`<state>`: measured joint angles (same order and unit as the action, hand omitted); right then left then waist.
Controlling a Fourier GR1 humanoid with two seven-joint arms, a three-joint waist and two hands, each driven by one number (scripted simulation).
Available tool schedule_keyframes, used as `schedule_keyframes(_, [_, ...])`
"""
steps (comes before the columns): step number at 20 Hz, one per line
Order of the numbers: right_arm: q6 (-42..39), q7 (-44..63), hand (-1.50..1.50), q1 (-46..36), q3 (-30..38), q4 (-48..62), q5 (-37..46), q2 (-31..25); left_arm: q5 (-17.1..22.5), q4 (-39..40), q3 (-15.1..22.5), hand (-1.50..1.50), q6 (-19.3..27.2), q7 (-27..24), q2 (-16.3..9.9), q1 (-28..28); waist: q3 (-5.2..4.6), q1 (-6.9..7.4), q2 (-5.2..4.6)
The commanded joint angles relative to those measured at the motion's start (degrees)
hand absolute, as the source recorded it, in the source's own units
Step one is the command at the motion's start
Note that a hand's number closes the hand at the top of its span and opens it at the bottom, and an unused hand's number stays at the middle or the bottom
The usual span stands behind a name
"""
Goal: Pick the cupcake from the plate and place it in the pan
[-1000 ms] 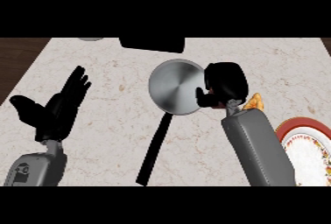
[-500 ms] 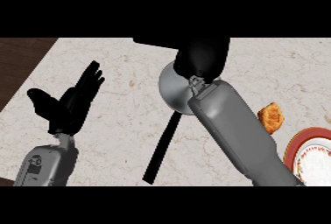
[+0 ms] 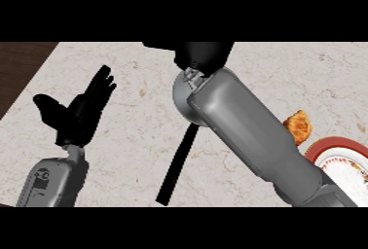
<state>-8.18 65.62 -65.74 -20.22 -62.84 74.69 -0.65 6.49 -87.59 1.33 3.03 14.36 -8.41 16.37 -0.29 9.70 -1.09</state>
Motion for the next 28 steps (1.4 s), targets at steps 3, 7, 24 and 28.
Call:
schedule_keyframes(3, [8.06,13.68,1.5,-3.83,-2.87,4.91,-3.91,0.61,0.01,1.22,-2.53,0.0,0.87,-1.27,-1.03,-0.46,0.11,-3.03,0.27])
schedule_keyframes(7, [14.51,13.08,1.5,0.62,-4.26,6.62,-3.41,0.61,0.63,-1.46,-3.5,0.0,1.2,1.4,-2.08,-0.26,0.25,-5.05,0.58])
schedule_keyframes(24, [37.38,-2.48,1.5,6.97,-1.93,28.48,-15.13,0.63,0.51,-2.36,-3.32,0.0,0.6,1.21,-1.6,-2.48,0.31,-5.83,0.0])
schedule_keyframes(28, [40.25,-1.48,-1.5,9.33,1.97,28.24,-20.73,0.63,1.09,-2.17,-4.14,0.0,0.03,-0.72,-1.6,-4.26,0.31,-5.96,0.2])
